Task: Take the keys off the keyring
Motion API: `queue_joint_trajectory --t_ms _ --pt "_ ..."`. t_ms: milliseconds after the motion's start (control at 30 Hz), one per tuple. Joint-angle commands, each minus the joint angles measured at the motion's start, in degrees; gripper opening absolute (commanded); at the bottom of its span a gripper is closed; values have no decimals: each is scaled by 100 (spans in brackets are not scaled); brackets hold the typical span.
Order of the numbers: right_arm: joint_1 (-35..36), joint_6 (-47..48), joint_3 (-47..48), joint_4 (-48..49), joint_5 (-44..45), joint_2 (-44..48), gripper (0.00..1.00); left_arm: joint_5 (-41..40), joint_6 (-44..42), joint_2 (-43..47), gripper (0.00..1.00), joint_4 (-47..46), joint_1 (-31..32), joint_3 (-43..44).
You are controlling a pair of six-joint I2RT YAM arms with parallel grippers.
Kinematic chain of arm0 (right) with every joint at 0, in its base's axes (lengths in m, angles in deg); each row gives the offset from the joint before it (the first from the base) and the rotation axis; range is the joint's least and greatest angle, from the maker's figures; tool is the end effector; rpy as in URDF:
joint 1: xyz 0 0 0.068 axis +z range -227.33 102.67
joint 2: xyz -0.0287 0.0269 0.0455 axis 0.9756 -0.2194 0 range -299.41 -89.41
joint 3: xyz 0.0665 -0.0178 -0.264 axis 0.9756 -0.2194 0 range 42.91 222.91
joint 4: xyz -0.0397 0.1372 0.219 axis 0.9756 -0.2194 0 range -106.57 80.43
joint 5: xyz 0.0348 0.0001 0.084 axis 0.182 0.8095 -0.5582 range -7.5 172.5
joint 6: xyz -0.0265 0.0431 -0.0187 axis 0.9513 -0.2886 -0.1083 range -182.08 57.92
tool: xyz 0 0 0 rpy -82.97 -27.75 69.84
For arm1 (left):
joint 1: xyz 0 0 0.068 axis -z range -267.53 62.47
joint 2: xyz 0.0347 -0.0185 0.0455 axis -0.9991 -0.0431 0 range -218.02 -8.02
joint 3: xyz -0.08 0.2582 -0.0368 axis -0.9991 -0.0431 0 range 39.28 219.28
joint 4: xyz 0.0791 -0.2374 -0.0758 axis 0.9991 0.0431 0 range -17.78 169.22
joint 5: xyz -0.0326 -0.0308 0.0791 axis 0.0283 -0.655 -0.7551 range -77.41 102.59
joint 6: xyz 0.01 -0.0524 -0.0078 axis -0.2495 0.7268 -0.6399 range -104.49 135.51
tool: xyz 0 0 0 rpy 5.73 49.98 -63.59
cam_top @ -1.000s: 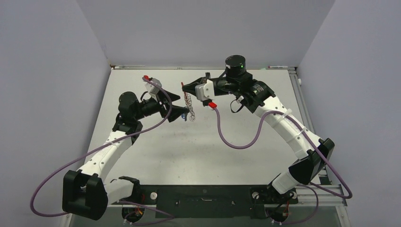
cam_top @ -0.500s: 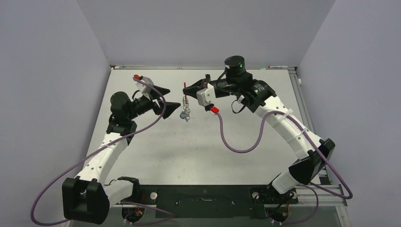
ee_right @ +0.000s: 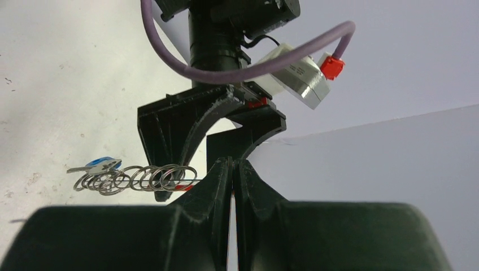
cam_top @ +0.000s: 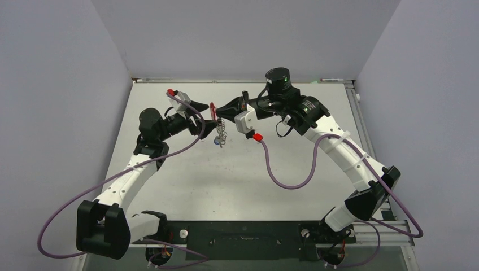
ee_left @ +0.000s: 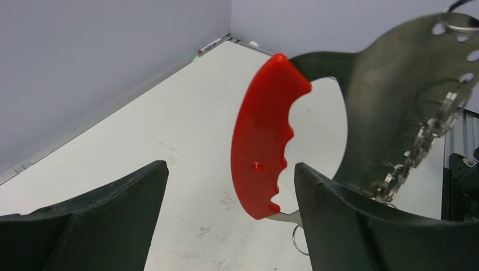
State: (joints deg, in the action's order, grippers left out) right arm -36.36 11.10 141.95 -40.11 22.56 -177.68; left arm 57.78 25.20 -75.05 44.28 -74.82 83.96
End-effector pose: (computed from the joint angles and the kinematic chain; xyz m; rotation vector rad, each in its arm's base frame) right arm 0.2275 0.2383 0.4510 -1.7466 0.3348 0.5915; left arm 0.2530 -0.0830 0.3286 0.6916 1.4079 -0.8874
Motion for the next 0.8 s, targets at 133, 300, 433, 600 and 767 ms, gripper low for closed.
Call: queue_joint_trajectory --t_ms 133,300,433,600,767 --pt "191 266 -13 261 -478 326 5 -144 -147 -210 73 -545 260 336" --pt "193 -11 -129 525 -327 408 5 -106 -202 -189 44 -454 267 417" --pt "129 -472 -437 827 -34 549 5 -40 -297 -74 14 -4 245 637" --pt "-5 -1634 -904 1088 563 852 28 -645 -1108 206 14 881 247 874" --pt "-298 -3076 -1294 1063 1049 1147 71 -1197 -2627 399 10 1767 267 1231"
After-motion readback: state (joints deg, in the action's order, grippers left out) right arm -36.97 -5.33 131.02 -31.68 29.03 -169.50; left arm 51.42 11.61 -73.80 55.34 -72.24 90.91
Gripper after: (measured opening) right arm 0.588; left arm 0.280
